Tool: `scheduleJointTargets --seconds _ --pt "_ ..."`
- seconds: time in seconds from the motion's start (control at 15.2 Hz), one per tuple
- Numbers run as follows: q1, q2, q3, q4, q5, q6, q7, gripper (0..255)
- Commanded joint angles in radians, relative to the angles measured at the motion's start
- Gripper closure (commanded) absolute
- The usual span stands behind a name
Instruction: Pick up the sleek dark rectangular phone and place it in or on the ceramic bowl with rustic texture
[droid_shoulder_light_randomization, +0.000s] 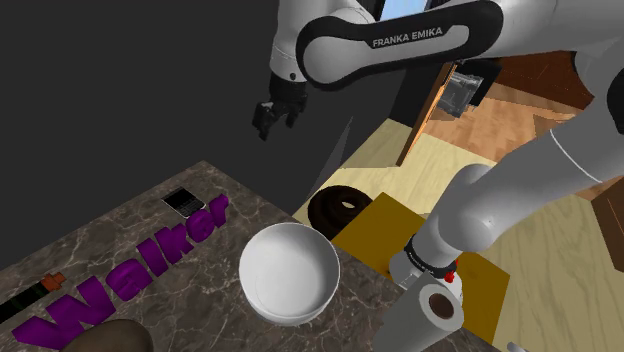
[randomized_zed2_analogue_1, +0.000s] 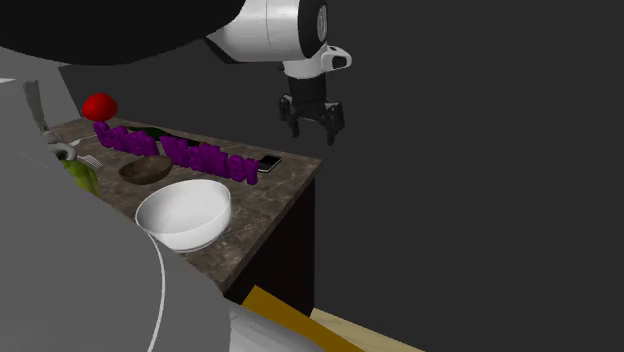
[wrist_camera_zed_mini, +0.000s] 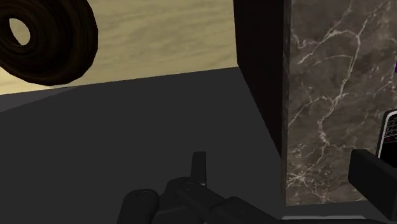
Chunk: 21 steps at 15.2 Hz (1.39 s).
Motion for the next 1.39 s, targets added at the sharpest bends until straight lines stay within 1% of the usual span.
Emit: scheduleJointTargets --seconds 0.0,0.33,0.73,0.99,1.25,1.32 --pt "0.008 0.059 0.026 0.023 -0.01 0.039 0.018 0" --pt "0.026 0.214 0.091 0.092 -0.062 0.126 0.077 0" --pt "0.062 0.416 0.148 0.208 -0.171 0.2 0.167 0" --pt "0.106 0.555 0.164 0.306 -0.261 0.226 0.23 0" --pt "0.167 0.695 0.162 0.42 -0.345 0.236 0.28 0" --pt "0.171 0.701 0.161 0.426 -0.348 0.236 0.282 0"
